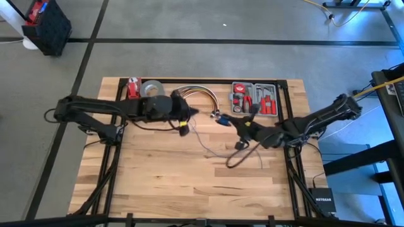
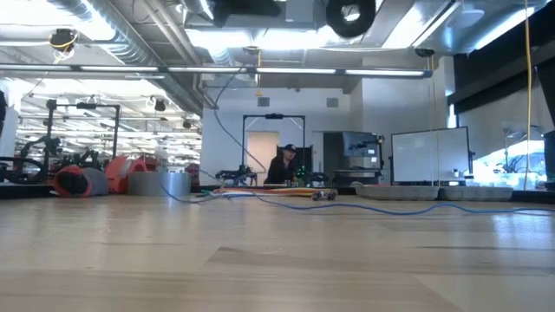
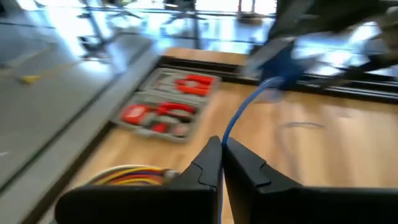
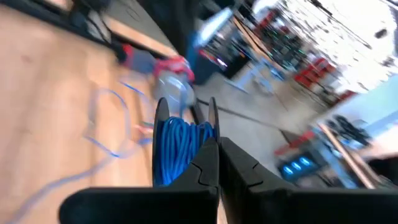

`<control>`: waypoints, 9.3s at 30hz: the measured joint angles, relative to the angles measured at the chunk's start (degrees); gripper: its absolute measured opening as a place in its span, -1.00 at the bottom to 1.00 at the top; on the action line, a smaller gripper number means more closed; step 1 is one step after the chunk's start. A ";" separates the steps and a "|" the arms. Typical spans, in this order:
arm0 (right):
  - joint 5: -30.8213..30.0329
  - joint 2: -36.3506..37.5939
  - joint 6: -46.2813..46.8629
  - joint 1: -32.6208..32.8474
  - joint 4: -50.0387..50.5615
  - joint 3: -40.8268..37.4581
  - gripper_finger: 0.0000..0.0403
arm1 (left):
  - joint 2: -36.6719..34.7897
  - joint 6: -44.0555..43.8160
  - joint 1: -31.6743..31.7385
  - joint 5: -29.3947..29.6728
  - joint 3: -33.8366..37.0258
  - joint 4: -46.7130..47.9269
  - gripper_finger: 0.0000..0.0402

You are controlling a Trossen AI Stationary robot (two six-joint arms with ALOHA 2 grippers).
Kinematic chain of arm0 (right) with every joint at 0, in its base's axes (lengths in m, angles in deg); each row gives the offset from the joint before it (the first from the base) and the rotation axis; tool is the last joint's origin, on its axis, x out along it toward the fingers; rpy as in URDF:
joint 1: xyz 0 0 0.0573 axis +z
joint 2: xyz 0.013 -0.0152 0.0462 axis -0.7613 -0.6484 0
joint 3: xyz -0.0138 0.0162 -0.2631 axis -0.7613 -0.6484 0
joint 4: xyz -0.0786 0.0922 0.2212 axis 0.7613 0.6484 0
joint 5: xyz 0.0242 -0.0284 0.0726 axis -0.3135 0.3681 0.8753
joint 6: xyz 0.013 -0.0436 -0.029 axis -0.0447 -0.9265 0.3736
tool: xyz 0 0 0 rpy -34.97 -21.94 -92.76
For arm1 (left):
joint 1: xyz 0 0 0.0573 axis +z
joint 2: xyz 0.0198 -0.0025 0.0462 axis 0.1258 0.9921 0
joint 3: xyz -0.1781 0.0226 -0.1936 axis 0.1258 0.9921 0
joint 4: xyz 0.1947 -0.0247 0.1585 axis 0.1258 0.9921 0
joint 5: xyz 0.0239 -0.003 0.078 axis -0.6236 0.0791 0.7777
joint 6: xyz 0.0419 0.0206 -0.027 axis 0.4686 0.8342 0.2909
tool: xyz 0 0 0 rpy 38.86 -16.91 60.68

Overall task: Coil cords
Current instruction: Coil the blue wire on the black spool

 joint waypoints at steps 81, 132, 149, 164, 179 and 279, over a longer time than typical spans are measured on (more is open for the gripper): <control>1.62 -8.59 0.65 -5.70 5.91 9.16 -1.00 | -0.17 4.76 -4.48 2.05 -0.02 -13.46 -1.00; 0.67 -6.10 -16.81 1.68 -10.12 24.87 -1.00 | 21.29 12.59 -6.32 5.64 -0.44 -27.30 -1.00; 3.81 -6.29 6.43 6.78 19.24 25.07 -1.00 | 11.35 11.28 -1.14 14.29 0.26 -11.09 -1.00; -2.08 -13.03 11.95 -3.45 24.42 18.23 -1.00 | -0.77 4.84 -5.19 9.55 0.07 -5.44 -1.00; 4.94 -15.43 8.26 -8.24 8.01 16.46 -1.00 | 13.52 5.93 -7.30 8.95 -0.09 -23.59 -1.00; 21.21 1.39 0.51 -7.44 7.87 37.34 -1.00 | 24.83 5.48 -9.56 7.41 -3.98 7.34 -0.27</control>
